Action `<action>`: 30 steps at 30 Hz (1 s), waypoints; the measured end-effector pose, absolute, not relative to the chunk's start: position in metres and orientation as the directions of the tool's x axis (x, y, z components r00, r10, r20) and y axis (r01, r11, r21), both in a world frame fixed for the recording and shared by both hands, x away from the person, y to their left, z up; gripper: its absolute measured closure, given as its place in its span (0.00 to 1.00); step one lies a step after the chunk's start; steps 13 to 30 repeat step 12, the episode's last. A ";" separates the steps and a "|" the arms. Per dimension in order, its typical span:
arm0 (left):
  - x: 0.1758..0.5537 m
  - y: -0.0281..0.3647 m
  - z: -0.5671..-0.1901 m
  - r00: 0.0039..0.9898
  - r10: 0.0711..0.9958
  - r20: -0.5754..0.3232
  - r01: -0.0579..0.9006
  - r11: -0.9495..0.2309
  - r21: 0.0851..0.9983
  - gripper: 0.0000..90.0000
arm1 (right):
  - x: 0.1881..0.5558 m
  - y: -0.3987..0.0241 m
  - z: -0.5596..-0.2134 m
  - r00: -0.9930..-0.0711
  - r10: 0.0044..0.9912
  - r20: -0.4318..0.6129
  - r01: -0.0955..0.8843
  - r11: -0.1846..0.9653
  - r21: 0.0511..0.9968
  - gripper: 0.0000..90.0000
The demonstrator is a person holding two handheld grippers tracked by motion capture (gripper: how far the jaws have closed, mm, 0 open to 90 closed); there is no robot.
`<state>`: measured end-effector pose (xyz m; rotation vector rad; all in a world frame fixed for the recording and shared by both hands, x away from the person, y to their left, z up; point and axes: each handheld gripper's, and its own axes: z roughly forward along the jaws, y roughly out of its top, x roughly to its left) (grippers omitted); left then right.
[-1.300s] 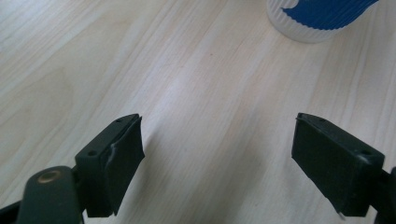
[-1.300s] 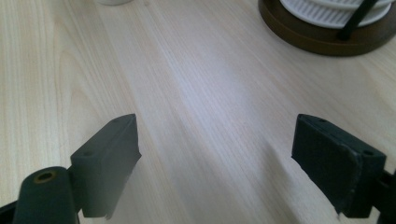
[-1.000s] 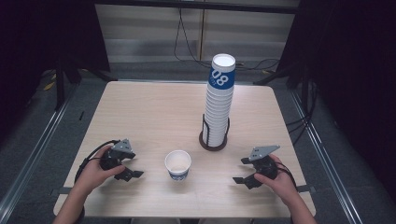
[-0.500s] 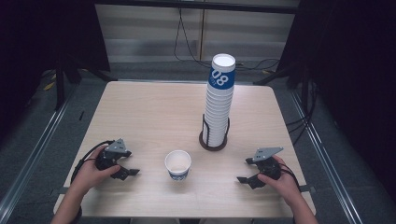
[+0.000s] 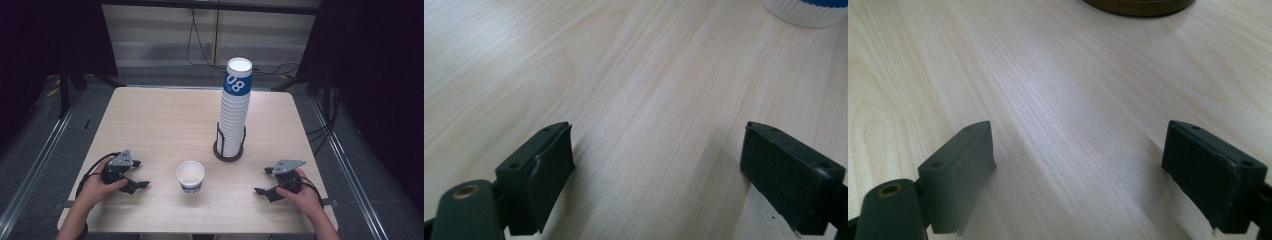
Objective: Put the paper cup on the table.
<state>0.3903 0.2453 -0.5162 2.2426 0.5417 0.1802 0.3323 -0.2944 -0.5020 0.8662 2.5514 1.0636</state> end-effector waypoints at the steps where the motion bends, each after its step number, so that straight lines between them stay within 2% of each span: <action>1: 0.390 0.246 -0.517 0.897 0.439 -0.044 0.321 -0.581 0.748 0.14 | 0.332 -0.294 -0.502 -0.793 0.609 0.003 0.431 0.558 0.709 0.14; 30: 0.390 0.245 -0.517 0.897 0.439 -0.046 0.321 -0.576 0.752 0.14 | 0.332 -0.294 -0.502 -0.785 0.620 0.001 0.438 0.553 0.709 0.13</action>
